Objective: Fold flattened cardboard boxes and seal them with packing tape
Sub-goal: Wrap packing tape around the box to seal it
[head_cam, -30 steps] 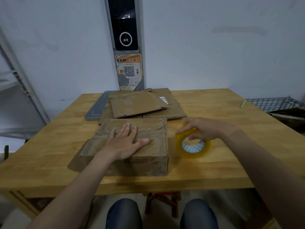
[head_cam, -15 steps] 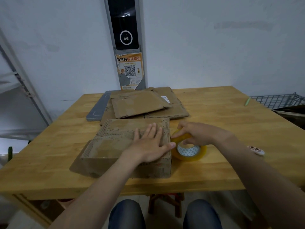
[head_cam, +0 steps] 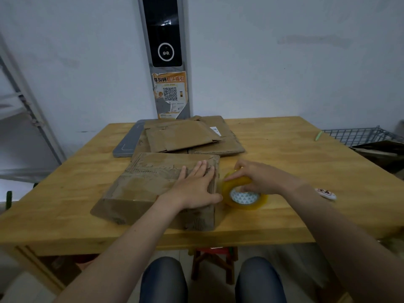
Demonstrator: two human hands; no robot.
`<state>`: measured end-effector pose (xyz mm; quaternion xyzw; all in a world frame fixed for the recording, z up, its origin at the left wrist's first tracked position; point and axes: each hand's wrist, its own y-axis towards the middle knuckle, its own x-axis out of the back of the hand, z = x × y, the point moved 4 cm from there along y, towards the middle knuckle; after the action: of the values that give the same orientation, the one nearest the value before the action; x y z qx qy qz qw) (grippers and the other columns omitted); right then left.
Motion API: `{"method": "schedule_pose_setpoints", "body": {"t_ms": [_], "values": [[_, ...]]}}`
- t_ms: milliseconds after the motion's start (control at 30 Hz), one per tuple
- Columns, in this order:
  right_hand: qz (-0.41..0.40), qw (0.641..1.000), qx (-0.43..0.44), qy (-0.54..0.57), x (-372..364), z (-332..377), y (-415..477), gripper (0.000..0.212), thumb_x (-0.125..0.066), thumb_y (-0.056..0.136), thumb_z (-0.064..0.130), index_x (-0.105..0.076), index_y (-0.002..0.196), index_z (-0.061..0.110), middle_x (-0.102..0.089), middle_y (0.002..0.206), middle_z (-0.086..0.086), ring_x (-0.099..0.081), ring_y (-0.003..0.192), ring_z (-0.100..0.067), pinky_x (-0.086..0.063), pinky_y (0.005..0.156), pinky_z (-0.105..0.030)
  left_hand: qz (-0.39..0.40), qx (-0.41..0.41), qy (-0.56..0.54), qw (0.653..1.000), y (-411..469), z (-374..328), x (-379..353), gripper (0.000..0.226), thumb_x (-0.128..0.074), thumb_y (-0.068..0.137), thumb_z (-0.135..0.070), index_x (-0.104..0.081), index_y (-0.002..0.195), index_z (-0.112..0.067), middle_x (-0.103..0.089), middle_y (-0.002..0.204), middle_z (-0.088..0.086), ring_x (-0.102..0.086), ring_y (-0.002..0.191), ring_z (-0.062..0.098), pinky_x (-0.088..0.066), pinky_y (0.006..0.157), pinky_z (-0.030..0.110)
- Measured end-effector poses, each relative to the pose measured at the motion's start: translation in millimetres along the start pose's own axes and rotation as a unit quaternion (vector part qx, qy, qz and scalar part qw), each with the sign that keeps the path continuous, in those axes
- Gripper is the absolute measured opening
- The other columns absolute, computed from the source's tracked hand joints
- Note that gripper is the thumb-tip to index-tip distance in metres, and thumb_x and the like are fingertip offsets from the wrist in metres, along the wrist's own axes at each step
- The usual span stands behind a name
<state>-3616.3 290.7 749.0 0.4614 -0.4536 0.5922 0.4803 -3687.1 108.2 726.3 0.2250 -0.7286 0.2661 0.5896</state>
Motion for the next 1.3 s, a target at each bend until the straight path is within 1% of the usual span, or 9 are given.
{"method": "schedule_pose_setpoints", "body": {"t_ms": [133, 233, 533, 667, 833, 1000, 1100, 1200, 1300], "values": [[-0.031, 0.998, -0.013, 0.062, -8.0, 12.0, -20.1, 0.055, -0.072, 0.093, 0.035, -0.05, 0.139, 0.054, -0.045, 0.118, 0.011, -0.049, 0.105, -0.011, -0.045, 0.091, -0.03, -0.01, 0.024, -0.046, 0.999, -18.0, 18.4, 6.7, 0.095, -0.058, 0.087, -0.062, -0.005, 0.162, -0.041, 0.017, 0.17, -0.005, 0.017, 0.155, 0.019, 0.015, 0.123, 0.051], [-0.041, 0.998, -0.018, 0.044, -12.7, 31.7, -28.9, 0.06, -0.075, 0.09, 0.036, -0.048, 0.141, 0.052, -0.043, 0.117, 0.01, -0.05, 0.102, -0.012, -0.046, 0.088, -0.032, -0.012, 0.047, -0.059, 0.997, -39.8, 27.1, 11.1, 0.087, -0.062, 0.086, -0.06, -0.013, 0.157, -0.055, -0.002, 0.161, -0.01, 0.0, 0.152, 0.034, -0.002, 0.125, 0.055], [-0.024, 0.999, -0.028, -0.021, -20.7, 74.7, -27.5, 0.06, -0.07, 0.091, 0.048, -0.042, 0.145, 0.052, -0.041, 0.137, 0.007, -0.054, 0.117, -0.02, -0.052, 0.091, -0.04, -0.046, 0.074, -0.04, 0.995, -80.0, 53.5, 3.0, 0.078, -0.048, 0.094, -0.07, -0.012, 0.16, -0.049, 0.001, 0.167, -0.026, 0.004, 0.157, 0.01, 0.008, 0.115, 0.074], [-0.029, 0.999, -0.018, -0.028, -10.9, 77.1, -8.6, 0.043, -0.058, 0.091, 0.066, -0.059, 0.128, 0.046, -0.046, 0.135, 0.006, -0.048, 0.126, -0.019, -0.048, 0.097, -0.043, -0.087, 0.202, -0.081, 0.972, -90.5, 52.8, 0.7, 0.092, -0.055, 0.079, -0.083, -0.018, 0.157, -0.051, 0.012, 0.171, -0.005, 0.019, 0.155, 0.035, 0.01, 0.108, 0.081], [-0.116, 0.993, 0.015, 0.012, 7.1, 74.1, 28.9, 0.021, -0.056, 0.094, 0.061, -0.065, 0.106, 0.045, -0.05, 0.129, 0.006, -0.045, 0.124, -0.022, -0.045, 0.1, -0.046, -0.084, 0.341, -0.208, 0.913, -98.7, 52.0, -4.3, 0.124, -0.068, 0.069, -0.084, -0.003, 0.163, -0.033, 0.039, 0.16, 0.018, 0.034, 0.142, 0.055, -0.008, 0.111, 0.079], [-0.055, 0.994, -0.014, 0.094, 9.5, 53.6, 86.1, 0.08, -0.058, 0.082, 0.078, -0.038, 0.152, 0.043, -0.042, 0.152, 0.005, -0.039, 0.142, -0.026, -0.037, 0.115, -0.045, -0.181, 0.371, -0.353, 0.84, -99.9, 72.0, -6.9, 0.135, -0.075, 0.071, -0.074, 0.011, 0.162, -0.025, 0.039, 0.16, 0.016, 0.009, 0.151, 0.053, -0.02, 0.121, 0.057], [0.022, 0.991, -0.011, 0.135, 6.9, 57.1, 98.7, 0.08, -0.068, 0.092, 0.051, -0.031, 0.159, 0.025, -0.034, 0.161, 0.003, -0.037, 0.146, -0.021, -0.034, 0.116, -0.033, -0.238, 0.384, -0.43, 0.782, -104.0, 88.9, -11.0, 0.132, -0.083, 0.077, -0.055, 0.011, 0.162, -0.019, 0.019, 0.166, 0.023, -0.018, 0.151, 0.044, -0.033, 0.117, 0.047], [0.021, 0.988, 0.0, 0.152, 6.7, 57.0, 96.1, 0.083, -0.075, 0.087, 0.05, -0.034, 0.156, 0.031, -0.035, 0.161, 0.004, -0.038, 0.144, -0.02, -0.037, 0.115, -0.036, -0.269, 0.364, -0.442, 0.775, -103.2, 96.2, -13.3, 0.129, -0.087, 0.071, -0.054, 0.0, 0.161, -0.022, -0.029, 0.161, 0.017, -0.046, 0.137, 0.035, -0.046, 0.108, 0.045], [-0.01, 0.986, 0.019, 0.164, 6.4, 61.8, 79.2, 0.09, -0.081, 0.083, 0.045, -0.031, 0.158, 0.036, -0.035, 0.161, 0.006, -0.036, 0.146, -0.019, -0.036, 0.114, -0.033, -0.285, 0.347, -0.409, 0.794, -107.5, 87.1, -8.3, 0.128, -0.083, 0.078, -0.046, 0.011, 0.162, -0.024, -0.031, 0.159, 0.013, -0.047, 0.135, 0.033, -0.046, 0.101, 0.039]]}}
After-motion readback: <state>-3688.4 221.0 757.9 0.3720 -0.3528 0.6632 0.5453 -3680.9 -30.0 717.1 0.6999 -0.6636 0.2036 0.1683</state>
